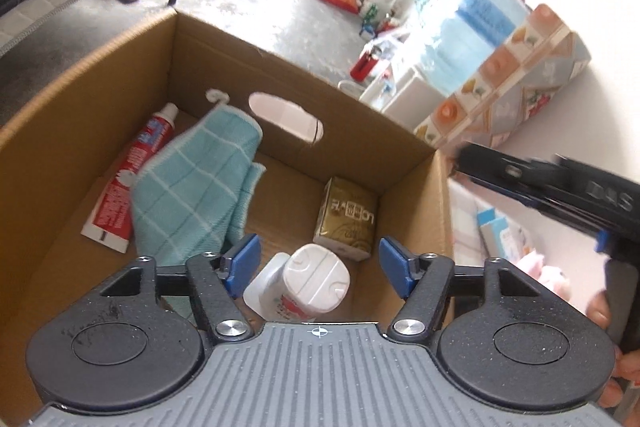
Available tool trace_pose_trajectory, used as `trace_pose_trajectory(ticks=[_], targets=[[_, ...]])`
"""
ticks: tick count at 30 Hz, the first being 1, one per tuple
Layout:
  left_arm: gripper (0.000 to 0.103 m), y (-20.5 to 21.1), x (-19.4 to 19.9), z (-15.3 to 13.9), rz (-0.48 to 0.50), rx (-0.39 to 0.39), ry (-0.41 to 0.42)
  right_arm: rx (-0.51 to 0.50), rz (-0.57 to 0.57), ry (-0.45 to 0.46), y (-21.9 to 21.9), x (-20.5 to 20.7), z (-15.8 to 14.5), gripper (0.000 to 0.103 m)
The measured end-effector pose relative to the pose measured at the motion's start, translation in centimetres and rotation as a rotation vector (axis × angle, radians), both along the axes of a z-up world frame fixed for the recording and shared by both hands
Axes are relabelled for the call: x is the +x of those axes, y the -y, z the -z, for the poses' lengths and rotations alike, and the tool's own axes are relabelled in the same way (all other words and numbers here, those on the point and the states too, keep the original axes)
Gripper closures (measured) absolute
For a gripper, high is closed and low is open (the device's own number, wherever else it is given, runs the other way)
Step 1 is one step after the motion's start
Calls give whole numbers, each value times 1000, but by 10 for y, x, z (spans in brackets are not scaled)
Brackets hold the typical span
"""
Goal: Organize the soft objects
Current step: 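Open both grippers to drop the cream jar and soap box in the box, then move both tools back to the bed and close the left gripper on the white tape roll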
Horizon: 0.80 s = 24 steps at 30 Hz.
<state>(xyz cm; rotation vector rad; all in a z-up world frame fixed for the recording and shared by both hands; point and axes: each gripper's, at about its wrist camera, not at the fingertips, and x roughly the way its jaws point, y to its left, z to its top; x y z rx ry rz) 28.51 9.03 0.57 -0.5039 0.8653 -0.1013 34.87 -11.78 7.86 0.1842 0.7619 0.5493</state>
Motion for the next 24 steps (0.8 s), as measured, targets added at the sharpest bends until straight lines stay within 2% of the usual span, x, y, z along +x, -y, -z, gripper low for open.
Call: trace_pose_trajectory(ticks=[1, 2, 3, 5, 7, 11, 15, 18, 24], targets=[[34, -2, -4, -4, -7, 0, 10, 20, 1, 9, 7, -6, -6, 69], [32, -4, -8, -9, -13, 3, 20, 40, 1, 18, 14, -13, -12, 63], [31, -5, -12, -14, -18, 4, 31, 63, 0, 30, 22, -22, -18, 51], [23, -8, -23, -24, -27, 0, 53, 101, 1, 62, 40, -42, -30, 41], [20, -11, -35, -35, -36, -7, 75, 127, 0, 91, 57, -64, -41, 38], [6, -14, -66, -57, -36, 8, 123, 182, 14, 136, 98, -116, -57, 22], [1, -10, -101, -78, -3, 16, 175, 212, 66, 162, 142, -166, -63, 12], [0, 3, -126, -90, 38, 52, 218, 227, 120, 176, 172, -201, -60, 10], [0, 52, -164, -98, 166, 154, 292, 247, 234, 146, 216, -251, -29, 9]])
